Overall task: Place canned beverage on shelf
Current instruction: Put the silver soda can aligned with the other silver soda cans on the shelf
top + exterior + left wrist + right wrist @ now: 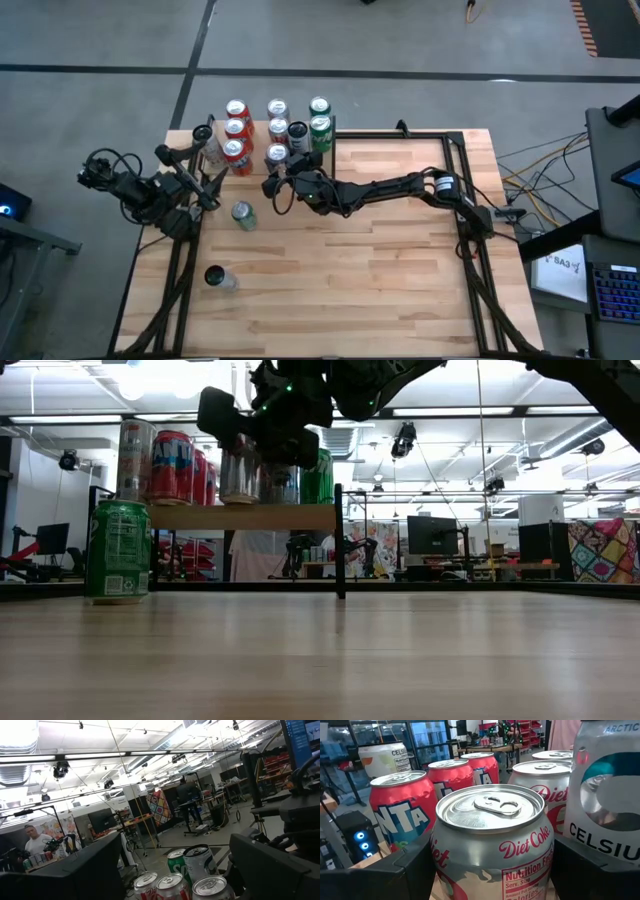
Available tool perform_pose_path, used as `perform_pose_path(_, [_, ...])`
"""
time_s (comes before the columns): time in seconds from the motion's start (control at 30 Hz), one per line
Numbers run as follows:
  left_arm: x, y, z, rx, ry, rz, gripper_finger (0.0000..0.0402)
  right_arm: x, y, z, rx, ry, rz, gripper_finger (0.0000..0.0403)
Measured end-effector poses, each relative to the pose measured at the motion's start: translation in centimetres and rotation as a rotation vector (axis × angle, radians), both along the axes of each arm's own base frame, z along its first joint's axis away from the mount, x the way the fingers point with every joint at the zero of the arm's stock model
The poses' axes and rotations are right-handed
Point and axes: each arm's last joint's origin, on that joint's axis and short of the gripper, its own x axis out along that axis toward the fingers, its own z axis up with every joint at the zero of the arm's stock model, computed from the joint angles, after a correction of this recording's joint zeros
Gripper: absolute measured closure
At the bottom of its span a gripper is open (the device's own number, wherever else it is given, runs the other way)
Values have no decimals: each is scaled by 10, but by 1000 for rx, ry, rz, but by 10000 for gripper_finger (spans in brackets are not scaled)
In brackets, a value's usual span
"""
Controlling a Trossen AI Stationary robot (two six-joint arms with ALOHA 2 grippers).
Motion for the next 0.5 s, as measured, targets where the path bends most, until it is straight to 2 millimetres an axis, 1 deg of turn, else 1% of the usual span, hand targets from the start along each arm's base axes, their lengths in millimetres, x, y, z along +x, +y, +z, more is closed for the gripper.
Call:
perform_pose_path(0.37, [1, -1, -1, 5, 9, 0, 45, 1, -3, -1, -7, 1, -3, 110])
perform_pose_path(0.5, [1, -1, -1, 6, 11, 0, 45, 1, -4, -1, -8, 1, -4, 97])
